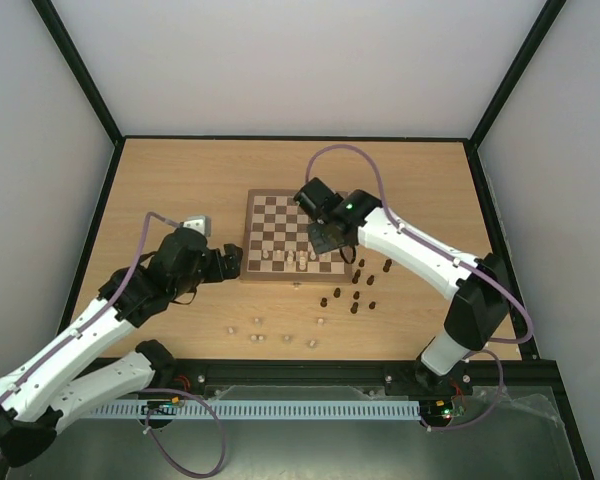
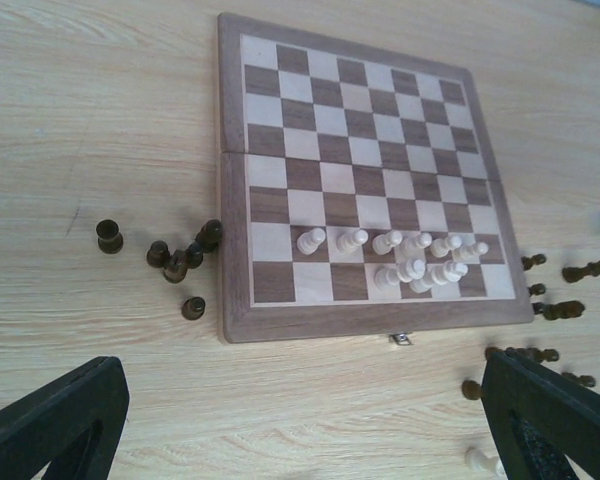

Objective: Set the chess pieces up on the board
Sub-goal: Place the chess piece on the chessboard.

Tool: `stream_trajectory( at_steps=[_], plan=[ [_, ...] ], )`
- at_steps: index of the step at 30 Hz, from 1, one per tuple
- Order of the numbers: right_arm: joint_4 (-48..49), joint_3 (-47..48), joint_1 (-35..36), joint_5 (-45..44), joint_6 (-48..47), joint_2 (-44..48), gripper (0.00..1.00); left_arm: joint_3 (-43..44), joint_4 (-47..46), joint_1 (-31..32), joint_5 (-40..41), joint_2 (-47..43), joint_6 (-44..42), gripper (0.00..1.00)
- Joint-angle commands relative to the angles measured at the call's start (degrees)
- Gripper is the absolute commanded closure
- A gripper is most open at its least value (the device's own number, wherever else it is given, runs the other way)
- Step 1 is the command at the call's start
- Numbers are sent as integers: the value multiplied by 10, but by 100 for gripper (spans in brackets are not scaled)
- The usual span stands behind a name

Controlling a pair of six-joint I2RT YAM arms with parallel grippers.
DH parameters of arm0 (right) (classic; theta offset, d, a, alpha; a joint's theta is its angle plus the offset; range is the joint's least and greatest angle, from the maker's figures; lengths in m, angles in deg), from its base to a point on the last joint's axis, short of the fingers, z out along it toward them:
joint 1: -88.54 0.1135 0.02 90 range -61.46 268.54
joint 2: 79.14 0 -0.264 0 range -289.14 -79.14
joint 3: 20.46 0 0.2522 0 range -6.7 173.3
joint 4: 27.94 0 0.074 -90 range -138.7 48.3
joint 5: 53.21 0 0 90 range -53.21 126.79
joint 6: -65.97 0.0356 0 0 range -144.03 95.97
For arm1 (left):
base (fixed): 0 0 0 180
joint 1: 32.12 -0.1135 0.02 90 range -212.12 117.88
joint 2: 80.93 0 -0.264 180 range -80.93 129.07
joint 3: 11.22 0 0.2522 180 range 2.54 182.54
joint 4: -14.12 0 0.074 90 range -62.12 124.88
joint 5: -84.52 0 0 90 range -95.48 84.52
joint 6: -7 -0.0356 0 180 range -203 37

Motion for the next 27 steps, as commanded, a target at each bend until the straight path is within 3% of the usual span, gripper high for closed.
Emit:
stream_trajectory(
  at_steps=[1,27],
  plan=[
    [-35,-9,-43,-23,-6,-2,91,13,-13,0,-1,26,-21,1],
    [60,-67,-93,57,-32,-110,91,9,-29,-8,-6,48,-27,1]
  ],
)
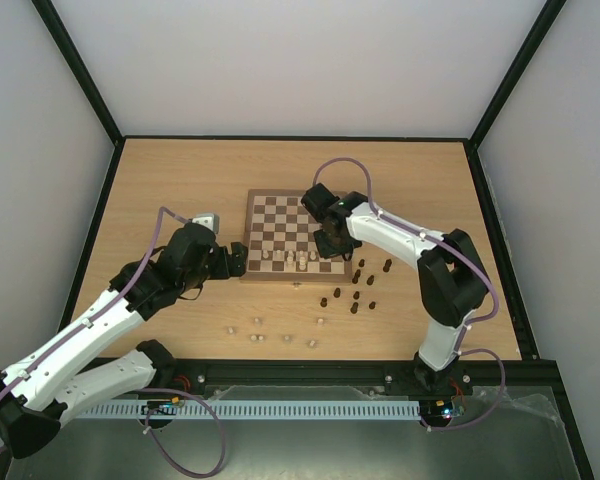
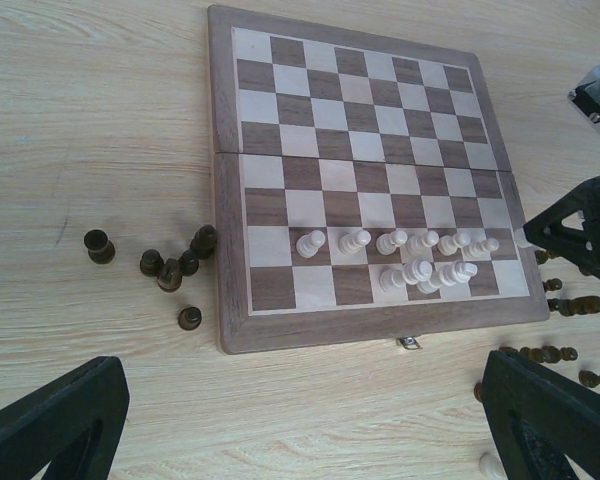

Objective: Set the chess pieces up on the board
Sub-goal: Place the chess piece on the chessboard.

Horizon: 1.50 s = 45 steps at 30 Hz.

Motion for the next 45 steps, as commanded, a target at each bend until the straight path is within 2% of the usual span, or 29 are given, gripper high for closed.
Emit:
stream_trajectory(
  at_steps=[1,14,23,34,39,45],
  plan=[
    [0,-9,-10,11,-10,-19,91,8,-4,-5,-2,-2,-4,1],
    [15,-24,-17,19,-14,-36,90,5,-4,-7,-3,-1,-5,1],
    [20,-30,-19,20,-15,-37,86,2,-8,-7,-6,1,-3,0],
    [10,-24,-20,17,-8,-10,69,7,0,-8,-18,18,-10,1],
    [4,-31,-20,25,-1,46,62,19,24,-8,-27,35,-17,1],
    [9,-50,-2,83,-7,132,54,18,18,-10,-28,40,-16,1]
  ],
)
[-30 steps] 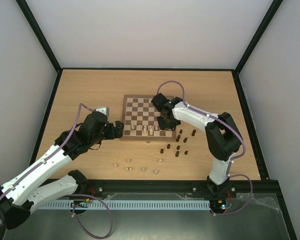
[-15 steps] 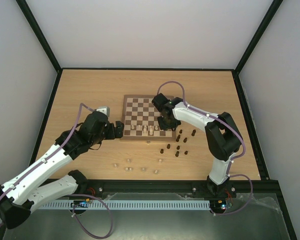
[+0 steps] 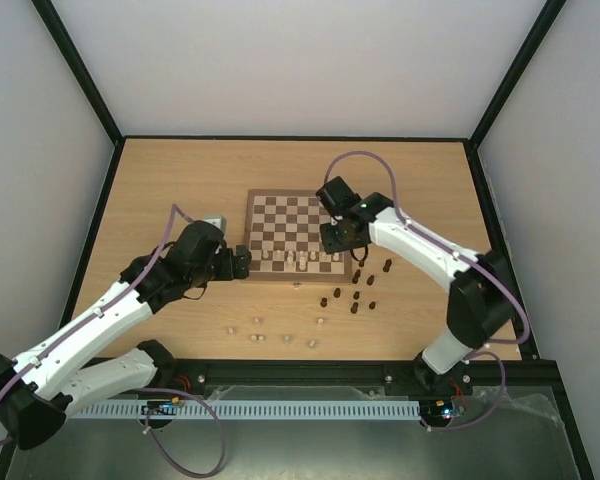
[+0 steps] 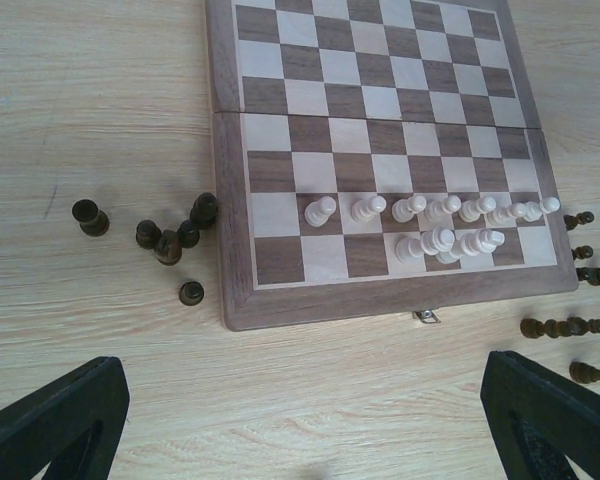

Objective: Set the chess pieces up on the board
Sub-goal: Place the chess piece on the chessboard, then pick up the chess piece at the center of the board.

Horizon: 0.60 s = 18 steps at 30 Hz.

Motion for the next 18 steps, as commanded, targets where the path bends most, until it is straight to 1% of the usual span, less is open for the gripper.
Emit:
stream_trajectory(
  at_steps=[1,5,8,13,16,18],
  plan=[
    [-21,-18,25,48,-4,66,52,17,4,-5,-6,0,-4,1],
    [-3,-38,75,95,-8,102,50,17,-9,-6,-10,-23,4,1],
    [20,-54,132,120,-11,119,49,20,-7,-6,4,-55,16,0],
    [72,-83,224,134,-29,119,49,18,2,-7,43,-121,34,1],
    [105,-96,272,131,-46,110,50,14,5,-7,47,-150,41,0],
    [128,-103,291,134,-58,98,50,13,11,-7,49,-158,45,1]
  ],
)
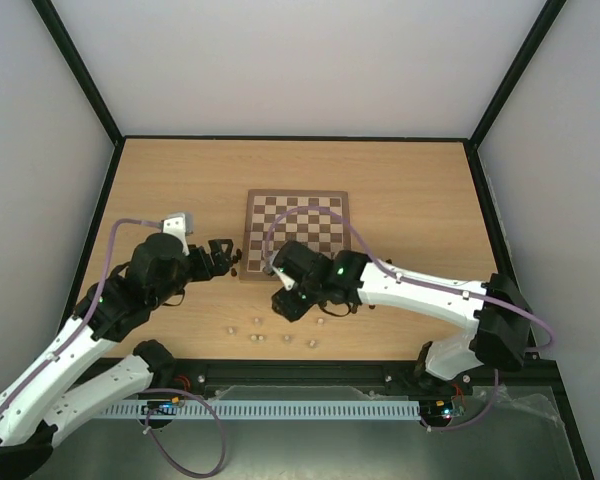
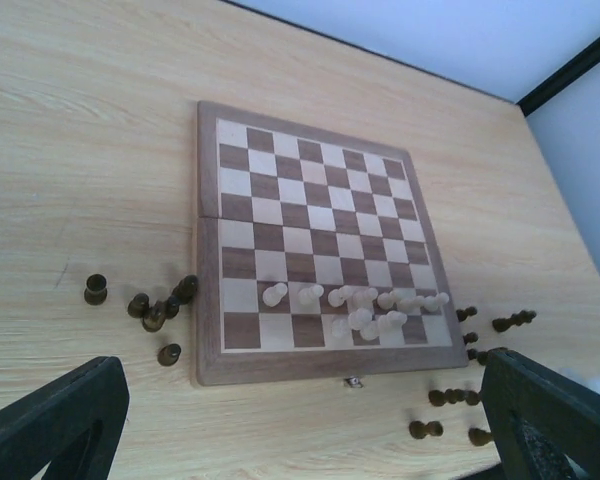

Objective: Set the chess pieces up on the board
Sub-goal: Pick up the chess piece at the center of the board.

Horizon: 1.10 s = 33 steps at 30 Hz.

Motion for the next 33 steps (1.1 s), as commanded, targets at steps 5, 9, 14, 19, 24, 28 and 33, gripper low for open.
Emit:
stream_trajectory(
  at_steps=[5,9,14,19,24,28,33],
  plan=[
    [62,-8,75,15,-55,-81,54,1,21,-2,22,-30,21,1],
    [58,10,99,-1,-63,-143,59,-4,22,-2,23,-42,23,1],
    [56,27,116,-6,-67,-181,60,-6,24,-2,24,-45,23,0],
    [58,36,124,-4,-66,-197,61,-12,22,-2,21,-46,23,0],
    [60,40,126,-6,-65,-207,64,-15,19,-2,19,-45,23,0],
    [53,46,126,-16,-64,-220,68,-15,19,-2,20,-47,23,1],
    [54,49,126,-18,-66,-228,71,-19,19,-2,19,-49,24,1]
  ],
)
